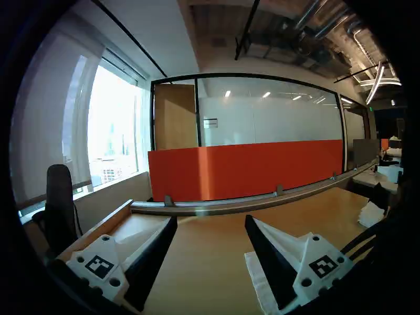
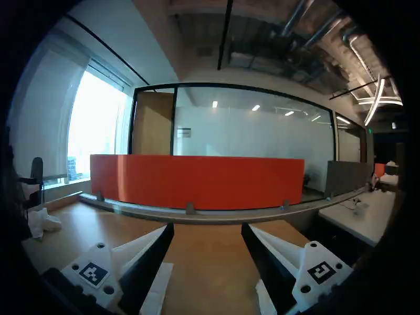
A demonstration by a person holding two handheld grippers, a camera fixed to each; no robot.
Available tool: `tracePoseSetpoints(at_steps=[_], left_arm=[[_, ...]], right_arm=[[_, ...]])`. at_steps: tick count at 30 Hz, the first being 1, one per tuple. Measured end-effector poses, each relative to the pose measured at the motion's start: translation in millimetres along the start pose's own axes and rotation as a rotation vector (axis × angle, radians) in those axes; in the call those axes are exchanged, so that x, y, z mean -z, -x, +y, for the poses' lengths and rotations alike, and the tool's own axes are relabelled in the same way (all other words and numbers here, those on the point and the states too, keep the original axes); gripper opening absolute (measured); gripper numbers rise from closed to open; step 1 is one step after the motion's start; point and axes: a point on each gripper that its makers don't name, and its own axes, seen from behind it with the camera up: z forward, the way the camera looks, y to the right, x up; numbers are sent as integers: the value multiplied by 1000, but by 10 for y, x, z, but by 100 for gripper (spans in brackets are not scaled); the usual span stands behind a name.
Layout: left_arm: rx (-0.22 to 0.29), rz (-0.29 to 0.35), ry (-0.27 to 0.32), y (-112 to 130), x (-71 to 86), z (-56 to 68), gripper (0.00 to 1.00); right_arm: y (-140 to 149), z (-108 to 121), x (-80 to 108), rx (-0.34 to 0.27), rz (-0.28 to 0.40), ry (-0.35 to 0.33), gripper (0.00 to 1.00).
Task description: Fold towel
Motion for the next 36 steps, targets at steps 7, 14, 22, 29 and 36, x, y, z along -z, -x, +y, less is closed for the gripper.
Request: tracePoseSetpoints(at_steps=[7,14,22,29,36], left_arm=[[-17,-41,51,-92,71,103,96],[-16,-111,123,-41,185,268,96],[-9,-188,244,121,272,598,96],[22,-234,321,258,278,785,96],[1,-264,358,397,249,850,96]], right_arm=[[-129,-150,134,47,-50,-74,100],[-87,-279,275,85,-132,-160,100],[89,-538,423,146,-236,-299,100],[242,-675,481,183,-290,-385,100],[445,-755,478,214,-338,-437,100]])
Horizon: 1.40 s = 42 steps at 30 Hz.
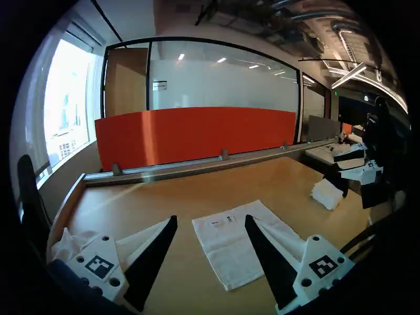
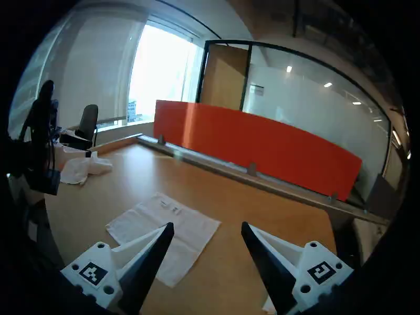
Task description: Fold towel
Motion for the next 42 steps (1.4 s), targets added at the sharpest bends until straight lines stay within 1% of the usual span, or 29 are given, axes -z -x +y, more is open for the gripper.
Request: tracePoseSetpoints(at_steps=[5,8,12,14,20,23,29,32,35,38,42], left_arm=[[-29,-26,18,148,-90,37,96],[-41,-46,26,279,-148,54,96],[-55,-78,45,481,-216,111,96],[-59,-102,55,607,-250,146,96],[-56,-206,89,1050,-369,253,96],[-62,-243,103,1238,-436,298,96],[-93,-314,150,1570,-564,409,96],[-109,-346,173,1710,-619,462,96],[-121,-382,187,1860,-659,492,96],[-125,-427,194,2026,-682,492,96],[-110,-472,193,2195,-708,484,95]], right_arm=[[177,-71,-103,19,-35,-36,100],[313,-111,-180,37,-57,-52,100],[519,-179,-282,53,-88,-77,100],[630,-220,-337,55,-107,-92,100],[961,-355,-500,50,-158,-129,100],[1145,-431,-579,45,-190,-149,100],[1492,-557,-709,44,-250,-183,100],[1632,-612,-761,46,-267,-199,100],[1773,-662,-802,49,-289,-214,100],[1893,-712,-835,56,-309,-229,100],[2032,-779,-864,70,-336,-255,100]])
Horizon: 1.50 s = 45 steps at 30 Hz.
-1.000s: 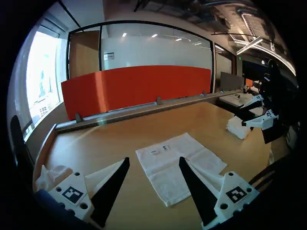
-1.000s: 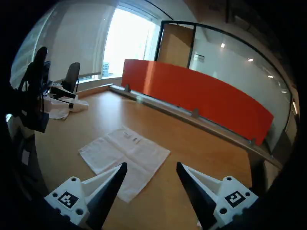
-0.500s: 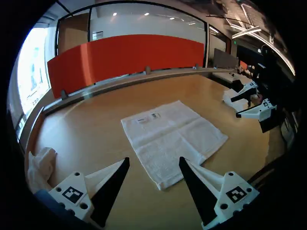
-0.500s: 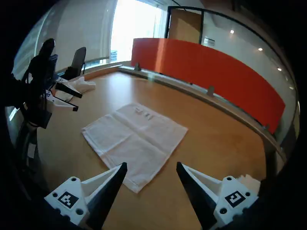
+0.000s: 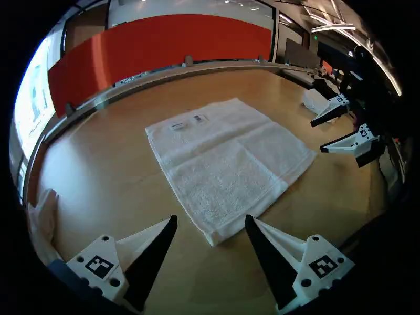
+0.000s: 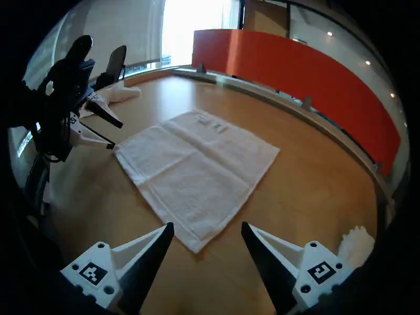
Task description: Fold towel
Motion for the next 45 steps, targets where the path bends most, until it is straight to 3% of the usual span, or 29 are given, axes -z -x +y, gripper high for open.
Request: tracePoseSetpoints(at_steps=[5,13,20,28,35,37,41,45], left_arm=[[10,-34,10,107,-86,21,95],[-33,-76,19,231,-162,73,95],[-62,-89,30,258,-224,117,87],[-57,-87,31,262,-222,109,83],[-57,-88,31,261,-225,113,77],[-57,-90,30,256,-228,113,64],[-52,-91,25,244,-235,109,52],[-51,-94,24,238,-246,116,29]], right_arm=[[118,-50,-85,9,-33,-26,99],[244,-45,-122,-7,-71,-46,93],[318,-51,-130,-10,-94,-72,82],[324,-63,-169,-6,-97,-87,68],[313,-83,-182,4,-97,-98,48],[311,-94,-184,6,-97,-100,43],[304,-115,-190,9,-96,-103,33],[303,-125,-186,5,-102,-101,21]])
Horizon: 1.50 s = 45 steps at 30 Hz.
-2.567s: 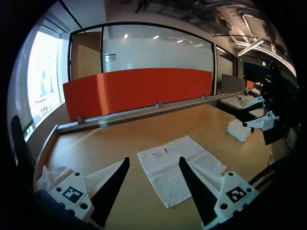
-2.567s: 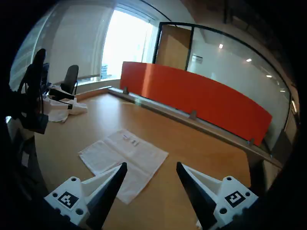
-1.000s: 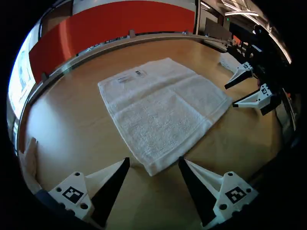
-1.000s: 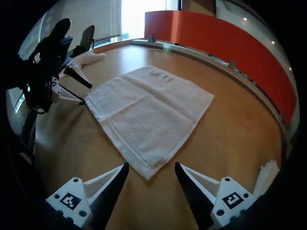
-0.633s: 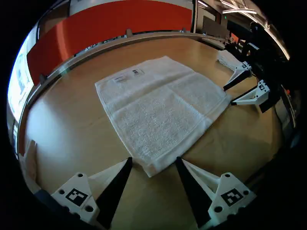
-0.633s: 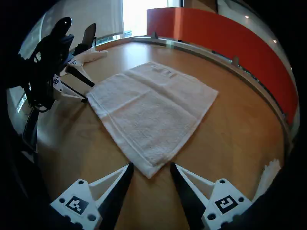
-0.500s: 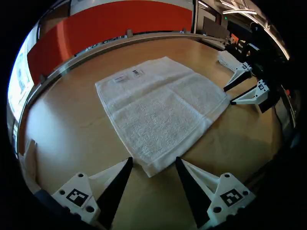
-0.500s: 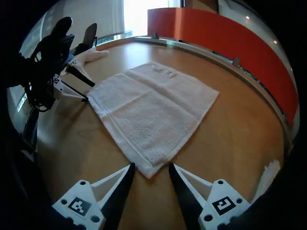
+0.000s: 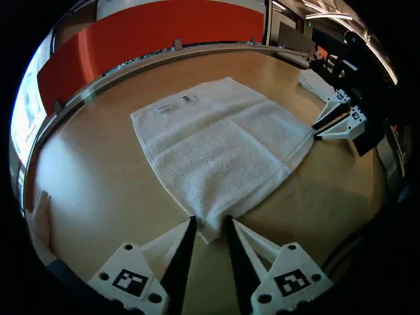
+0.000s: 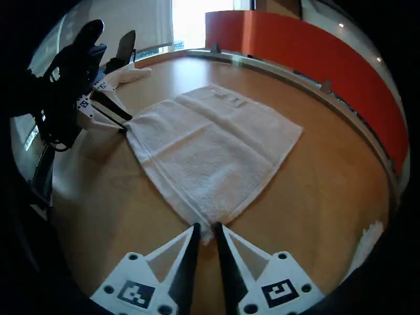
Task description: Fold towel
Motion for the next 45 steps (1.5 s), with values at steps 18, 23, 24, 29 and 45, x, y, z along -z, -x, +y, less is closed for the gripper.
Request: tracePoseSetpoints(at_steps=[18,23,24,29,45], left_arm=[[44,3,11,-124,184,111,13],[49,12,20,-253,381,159,13],[50,11,20,-274,425,163,13],[58,-10,30,-360,638,199,13],[85,14,49,-596,1156,360,13]], right_arm=[[-206,-25,277,-7,30,20,16],[-354,-45,475,2,58,30,15],[-380,-57,516,2,63,30,15],[-512,-118,724,3,88,27,15],[-769,-235,1251,13,136,33,15]])
